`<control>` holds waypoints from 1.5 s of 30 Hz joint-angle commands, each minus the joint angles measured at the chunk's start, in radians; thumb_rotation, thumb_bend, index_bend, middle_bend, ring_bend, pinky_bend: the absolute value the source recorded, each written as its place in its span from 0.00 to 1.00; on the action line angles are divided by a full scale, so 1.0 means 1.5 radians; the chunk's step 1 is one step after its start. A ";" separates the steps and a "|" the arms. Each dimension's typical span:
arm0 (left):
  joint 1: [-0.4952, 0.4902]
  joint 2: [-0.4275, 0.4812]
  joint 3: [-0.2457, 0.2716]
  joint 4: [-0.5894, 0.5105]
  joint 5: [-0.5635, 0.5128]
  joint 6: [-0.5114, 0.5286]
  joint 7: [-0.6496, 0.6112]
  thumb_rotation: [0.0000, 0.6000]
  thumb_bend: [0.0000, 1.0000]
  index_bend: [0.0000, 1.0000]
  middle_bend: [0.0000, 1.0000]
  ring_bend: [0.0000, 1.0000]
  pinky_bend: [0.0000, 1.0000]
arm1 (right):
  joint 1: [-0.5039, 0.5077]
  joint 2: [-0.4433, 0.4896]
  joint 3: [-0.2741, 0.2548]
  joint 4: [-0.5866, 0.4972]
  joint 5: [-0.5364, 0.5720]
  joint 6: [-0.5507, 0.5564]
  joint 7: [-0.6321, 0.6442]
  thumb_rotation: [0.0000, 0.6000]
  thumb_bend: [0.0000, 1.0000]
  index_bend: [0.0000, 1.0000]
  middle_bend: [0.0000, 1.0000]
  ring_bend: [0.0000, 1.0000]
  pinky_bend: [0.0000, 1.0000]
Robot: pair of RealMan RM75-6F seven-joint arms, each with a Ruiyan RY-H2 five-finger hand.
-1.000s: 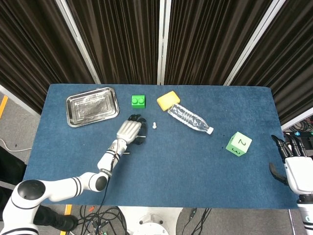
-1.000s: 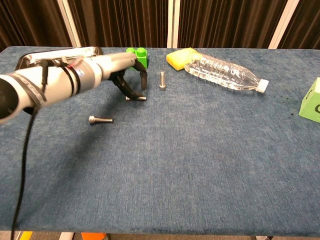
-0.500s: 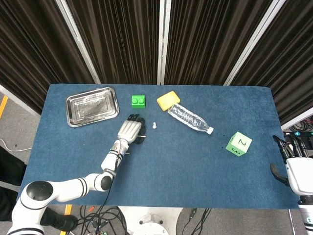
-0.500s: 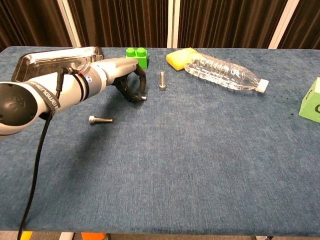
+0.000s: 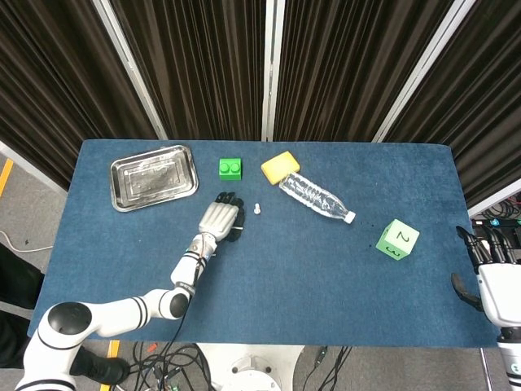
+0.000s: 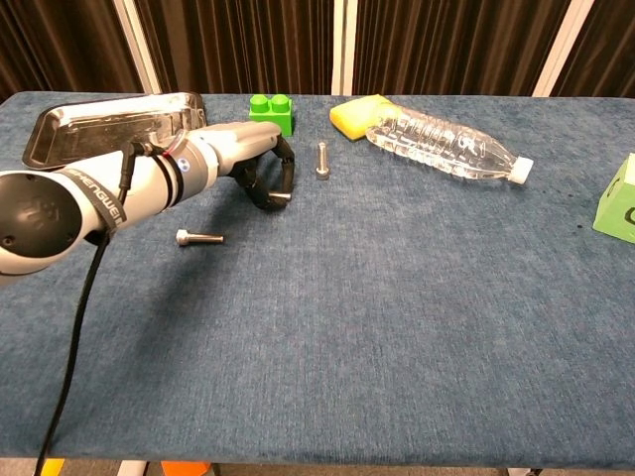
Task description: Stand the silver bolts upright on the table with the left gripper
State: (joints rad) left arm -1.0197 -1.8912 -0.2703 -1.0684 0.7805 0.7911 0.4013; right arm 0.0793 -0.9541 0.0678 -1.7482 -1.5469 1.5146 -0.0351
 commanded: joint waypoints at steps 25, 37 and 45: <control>0.033 0.062 -0.036 -0.057 0.024 -0.027 -0.128 0.95 0.39 0.53 0.17 0.00 0.00 | 0.003 -0.001 0.002 -0.006 -0.003 -0.002 -0.006 1.00 0.30 0.08 0.20 0.00 0.03; 0.043 0.067 -0.027 -0.054 0.049 -0.029 -0.160 0.94 0.40 0.52 0.17 0.00 0.00 | 0.003 0.000 0.003 -0.009 -0.002 -0.004 -0.009 1.00 0.30 0.08 0.20 0.00 0.03; 0.058 0.082 -0.021 -0.067 0.069 -0.024 -0.184 0.95 0.40 0.51 0.17 0.00 0.00 | 0.002 0.000 0.002 -0.012 -0.005 -0.002 -0.011 1.00 0.30 0.08 0.21 0.00 0.03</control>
State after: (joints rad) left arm -0.9354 -1.7700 -0.3043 -1.1671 0.8827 0.7536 0.1277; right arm 0.0830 -0.9540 0.0710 -1.7655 -1.5549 1.5122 -0.0521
